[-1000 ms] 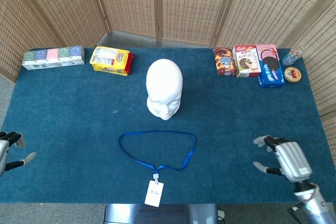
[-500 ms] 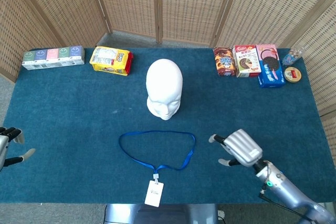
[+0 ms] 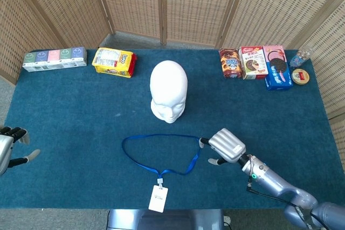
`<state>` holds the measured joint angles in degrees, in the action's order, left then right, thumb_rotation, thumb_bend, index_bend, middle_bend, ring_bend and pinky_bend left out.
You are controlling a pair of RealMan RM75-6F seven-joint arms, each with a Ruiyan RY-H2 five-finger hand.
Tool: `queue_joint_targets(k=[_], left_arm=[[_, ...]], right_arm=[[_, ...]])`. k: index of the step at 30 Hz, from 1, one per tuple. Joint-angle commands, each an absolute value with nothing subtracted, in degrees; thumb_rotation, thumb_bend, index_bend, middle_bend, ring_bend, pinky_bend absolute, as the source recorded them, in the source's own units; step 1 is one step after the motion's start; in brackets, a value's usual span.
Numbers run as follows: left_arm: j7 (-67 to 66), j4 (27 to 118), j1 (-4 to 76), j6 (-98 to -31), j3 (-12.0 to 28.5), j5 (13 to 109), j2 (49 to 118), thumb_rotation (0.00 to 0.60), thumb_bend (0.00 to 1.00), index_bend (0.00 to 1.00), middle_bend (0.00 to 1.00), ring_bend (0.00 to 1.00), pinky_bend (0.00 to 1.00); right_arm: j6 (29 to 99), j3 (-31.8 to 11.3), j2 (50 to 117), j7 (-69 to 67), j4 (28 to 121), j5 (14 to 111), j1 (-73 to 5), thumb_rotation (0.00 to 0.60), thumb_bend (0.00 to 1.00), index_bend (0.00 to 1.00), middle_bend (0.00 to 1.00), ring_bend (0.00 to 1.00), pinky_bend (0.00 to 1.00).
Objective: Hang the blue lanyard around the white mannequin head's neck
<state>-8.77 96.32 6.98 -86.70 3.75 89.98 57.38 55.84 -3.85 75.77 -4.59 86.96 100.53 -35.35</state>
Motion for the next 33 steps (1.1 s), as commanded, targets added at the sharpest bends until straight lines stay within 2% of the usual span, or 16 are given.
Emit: queue_joint_targets(k=[1, 11, 18, 24, 33], left_arm=[[-8.9, 96.3, 7.2, -86.5, 3.8, 89.9, 57.5, 0.463, 0.15, 0.61, 0.59, 0.54, 0.38], [-9.4, 96.7, 8.0, -85.4, 3.9, 89.5, 57.6, 0.467, 0.15, 0.61, 0.59, 0.54, 0.38], [-9.5, 96.6, 8.4, -84.9, 3.8, 89.3, 57.7, 0.462, 0.15, 0.61, 0.59, 0.54, 0.38], [-9.6, 96.6, 8.7, -84.5, 3.8, 89.1, 57.7, 0.465, 0.15, 0.61, 0.59, 0.54, 0.38], [-9.6, 96.6, 9.0, -84.2, 3.7, 89.0, 57.7, 0.463, 0.15, 0.61, 0.59, 0.54, 0.38]], right_arm=[[55.1, -3.6, 77.1, -4.4, 85.4, 100.5, -36.6, 0.55, 0.27, 0.47, 1.0, 1.0, 1.0], [52.8, -3.6, 81.5, -3.4, 80.5, 98.6, -39.9, 0.549, 0.29, 0.5, 1.0, 1.0, 1.0], [49.8, -3.6, 83.7, -1.6, 77.8, 96.7, -42.4, 0.551, 0.34, 0.5, 1.0, 1.0, 1.0], [50.0, -3.2, 84.9, -0.9, 76.5, 95.8, -43.2, 0.548, 0.39, 0.5, 1.0, 1.0, 1.0], [50.5, -2.0, 85.9, 0.8, 74.6, 95.4, -43.8, 0.551, 0.4, 0.5, 1.0, 1.0, 1.0]])
